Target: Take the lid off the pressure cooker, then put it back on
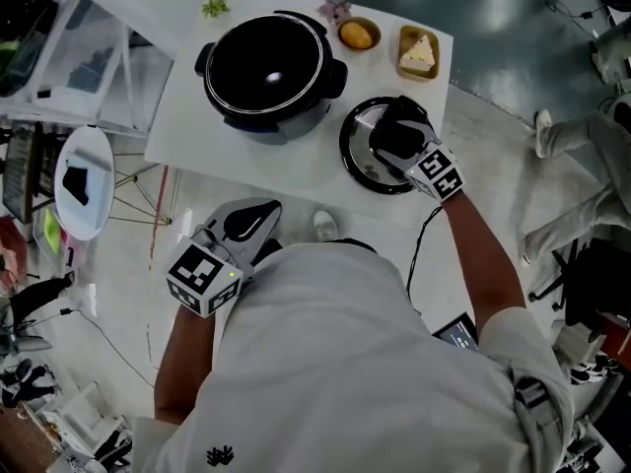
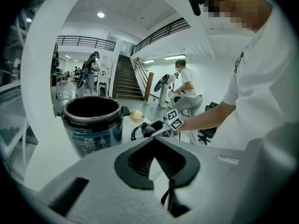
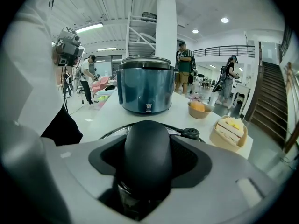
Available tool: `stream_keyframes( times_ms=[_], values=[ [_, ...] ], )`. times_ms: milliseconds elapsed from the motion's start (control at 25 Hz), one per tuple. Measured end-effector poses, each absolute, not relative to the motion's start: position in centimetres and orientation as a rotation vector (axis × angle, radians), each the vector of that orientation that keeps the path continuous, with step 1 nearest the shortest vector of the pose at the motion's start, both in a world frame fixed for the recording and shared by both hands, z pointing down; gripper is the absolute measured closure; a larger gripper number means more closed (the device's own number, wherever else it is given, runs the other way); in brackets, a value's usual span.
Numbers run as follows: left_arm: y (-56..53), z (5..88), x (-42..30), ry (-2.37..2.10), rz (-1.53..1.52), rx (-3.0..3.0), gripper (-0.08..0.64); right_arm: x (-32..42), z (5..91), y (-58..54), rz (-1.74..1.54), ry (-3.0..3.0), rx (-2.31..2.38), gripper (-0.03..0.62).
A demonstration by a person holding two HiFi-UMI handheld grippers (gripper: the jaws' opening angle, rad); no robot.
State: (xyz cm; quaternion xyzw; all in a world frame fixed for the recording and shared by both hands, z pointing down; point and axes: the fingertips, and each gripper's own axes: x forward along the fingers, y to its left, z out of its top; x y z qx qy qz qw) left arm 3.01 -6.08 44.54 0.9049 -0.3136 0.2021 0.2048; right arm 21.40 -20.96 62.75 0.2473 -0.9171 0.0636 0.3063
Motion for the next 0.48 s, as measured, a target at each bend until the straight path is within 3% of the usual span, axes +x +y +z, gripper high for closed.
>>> stream_keyframes(
  times_ms=[480],
  values=[
    [-6.2, 44.6, 2.5, -0.850, 0.538, 2.537, 0.554, 22.4, 59.5, -20.5, 0.181, -2.427, 0.658, 0.301]
  ],
)
